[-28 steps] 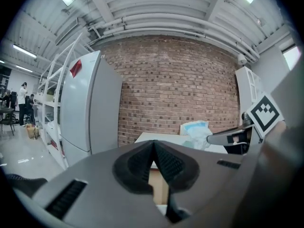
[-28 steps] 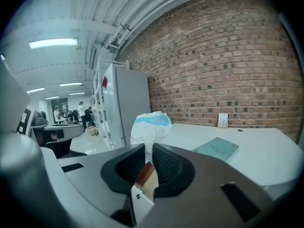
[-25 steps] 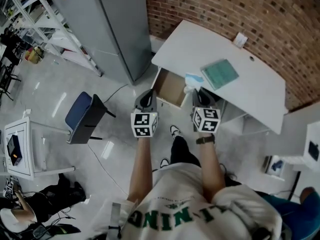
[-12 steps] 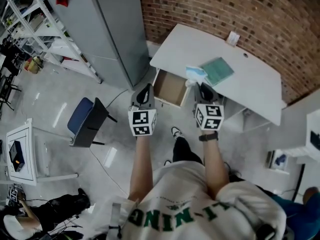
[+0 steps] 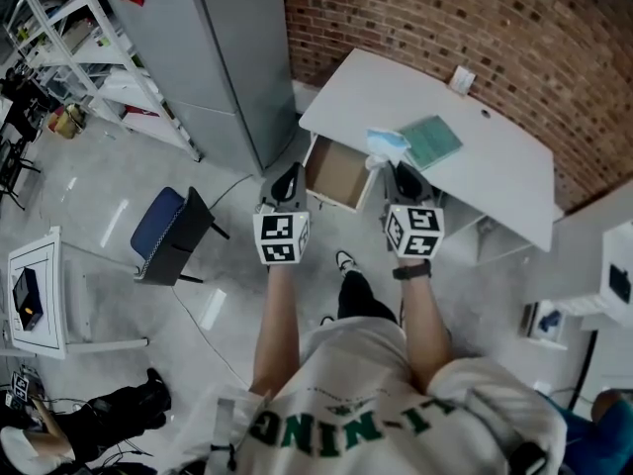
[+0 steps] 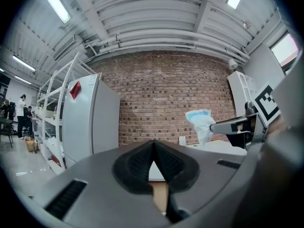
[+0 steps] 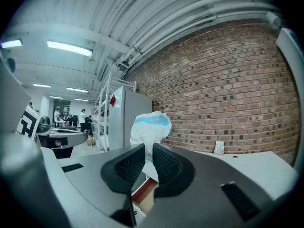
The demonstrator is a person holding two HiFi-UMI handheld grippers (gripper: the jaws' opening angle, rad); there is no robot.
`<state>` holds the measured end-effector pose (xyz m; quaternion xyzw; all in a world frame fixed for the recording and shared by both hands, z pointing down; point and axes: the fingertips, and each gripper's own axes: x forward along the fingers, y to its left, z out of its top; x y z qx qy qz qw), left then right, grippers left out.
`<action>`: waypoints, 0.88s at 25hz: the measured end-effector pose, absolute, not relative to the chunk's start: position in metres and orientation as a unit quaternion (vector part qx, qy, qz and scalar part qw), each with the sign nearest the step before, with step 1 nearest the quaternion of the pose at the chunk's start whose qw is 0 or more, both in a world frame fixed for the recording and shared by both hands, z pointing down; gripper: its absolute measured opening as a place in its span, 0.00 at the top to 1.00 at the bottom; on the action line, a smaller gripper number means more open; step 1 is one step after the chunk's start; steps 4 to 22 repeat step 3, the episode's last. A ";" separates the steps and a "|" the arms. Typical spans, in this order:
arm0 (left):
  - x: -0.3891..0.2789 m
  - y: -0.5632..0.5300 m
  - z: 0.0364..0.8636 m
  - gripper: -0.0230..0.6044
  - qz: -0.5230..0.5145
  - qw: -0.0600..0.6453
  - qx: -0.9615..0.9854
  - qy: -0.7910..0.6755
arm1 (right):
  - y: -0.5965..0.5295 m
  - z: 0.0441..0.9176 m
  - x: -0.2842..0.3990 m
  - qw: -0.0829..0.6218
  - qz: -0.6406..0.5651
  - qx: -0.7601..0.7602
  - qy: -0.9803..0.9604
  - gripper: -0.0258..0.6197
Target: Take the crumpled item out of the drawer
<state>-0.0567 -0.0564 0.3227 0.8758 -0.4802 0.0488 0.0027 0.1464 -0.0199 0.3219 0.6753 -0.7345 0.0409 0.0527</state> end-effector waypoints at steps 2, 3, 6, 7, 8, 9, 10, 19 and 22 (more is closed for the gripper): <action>-0.058 -0.058 0.324 0.97 0.049 0.005 0.875 -0.481 | -0.020 0.314 0.147 0.046 0.037 0.674 -0.736 0.89; -0.059 -0.059 0.324 0.97 0.049 0.006 0.875 -0.482 | -0.021 0.310 0.147 0.042 0.034 0.674 -0.737 0.89; -0.059 -0.059 0.324 0.97 0.049 0.006 0.875 -0.482 | -0.021 0.310 0.147 0.042 0.034 0.674 -0.737 0.89; -0.059 -0.059 0.324 0.97 0.049 0.006 0.875 -0.482 | -0.021 0.310 0.147 0.042 0.034 0.674 -0.737 0.89; -0.059 -0.059 0.324 0.97 0.049 0.006 0.875 -0.482 | -0.021 0.310 0.147 0.042 0.034 0.674 -0.737 0.89; -0.059 -0.059 0.324 0.97 0.049 0.006 0.875 -0.482 | -0.021 0.310 0.147 0.042 0.034 0.674 -0.737 0.89; -0.059 -0.059 0.324 0.97 0.049 0.006 0.875 -0.482 | -0.021 0.310 0.147 0.042 0.034 0.674 -0.737 0.89; -0.059 -0.059 0.324 0.97 0.049 0.006 0.875 -0.482 | -0.021 0.310 0.147 0.042 0.034 0.674 -0.737 0.89; -0.059 -0.059 0.324 0.97 0.049 0.006 0.875 -0.482 | -0.021 0.310 0.147 0.042 0.034 0.674 -0.737 0.89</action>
